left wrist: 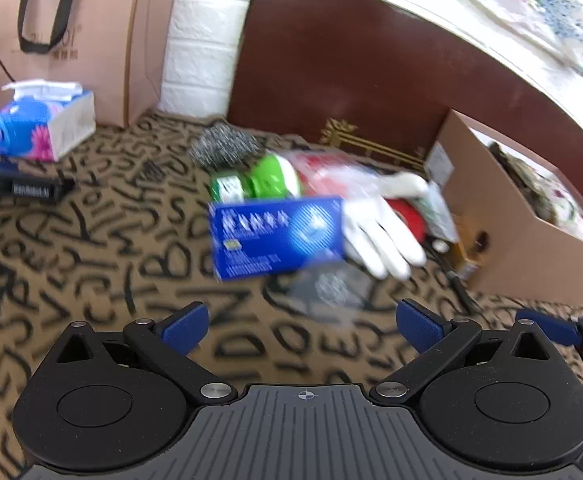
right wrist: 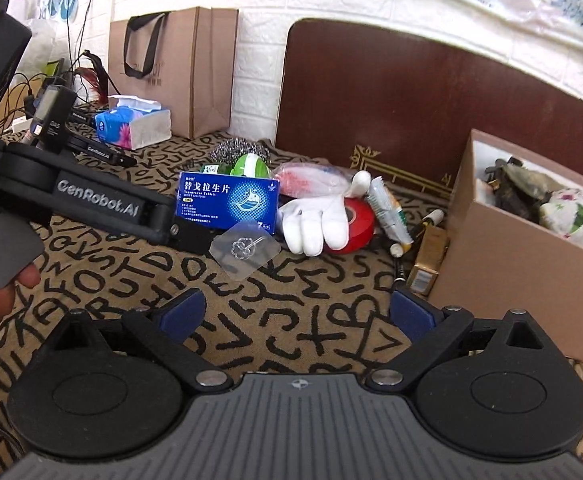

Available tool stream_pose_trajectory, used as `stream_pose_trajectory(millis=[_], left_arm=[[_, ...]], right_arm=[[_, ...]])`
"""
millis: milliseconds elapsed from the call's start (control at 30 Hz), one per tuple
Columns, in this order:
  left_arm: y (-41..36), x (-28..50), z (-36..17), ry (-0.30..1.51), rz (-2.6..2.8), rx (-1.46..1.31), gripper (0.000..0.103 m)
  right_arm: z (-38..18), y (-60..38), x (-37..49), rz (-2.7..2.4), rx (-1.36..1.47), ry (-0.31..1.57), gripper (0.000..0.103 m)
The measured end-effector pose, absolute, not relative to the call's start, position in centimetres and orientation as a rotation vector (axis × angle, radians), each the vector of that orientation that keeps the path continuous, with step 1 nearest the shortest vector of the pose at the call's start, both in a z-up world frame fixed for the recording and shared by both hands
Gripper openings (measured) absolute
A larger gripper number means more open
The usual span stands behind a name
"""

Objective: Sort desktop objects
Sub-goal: 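Withdraw the left gripper from the cardboard box back over the table, then grasp the blue medicine box with the left gripper while the right grasps the clear hook packet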

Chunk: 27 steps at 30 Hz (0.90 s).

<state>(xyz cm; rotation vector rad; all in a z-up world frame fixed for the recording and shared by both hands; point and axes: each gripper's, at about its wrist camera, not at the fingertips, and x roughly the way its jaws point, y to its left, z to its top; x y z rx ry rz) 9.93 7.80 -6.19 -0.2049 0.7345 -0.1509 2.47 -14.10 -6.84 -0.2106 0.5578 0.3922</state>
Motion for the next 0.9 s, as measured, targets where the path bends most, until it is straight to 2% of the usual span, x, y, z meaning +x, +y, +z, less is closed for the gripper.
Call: stream_pose_trajectory(millis=[500, 800, 900], left_arm=[[11.3, 18.9, -9.1, 0.816, -0.219, -0.227, 0.102], [11.6, 20.9, -9.9, 0.822, -0.323, -0.237, 0.097], [11.3, 21.0, -10.0, 0.818, -0.346, -0.224, 0.088]], right_arm=[[-9.7, -9.1, 8.4, 0.443, -0.224, 0.638, 0.089], [-11.0, -7.8, 11.3, 0.447, -0.202, 0.668, 0.086], [-11.5, -7.6, 12.2, 0.442, -0.185, 0.688, 0.086]])
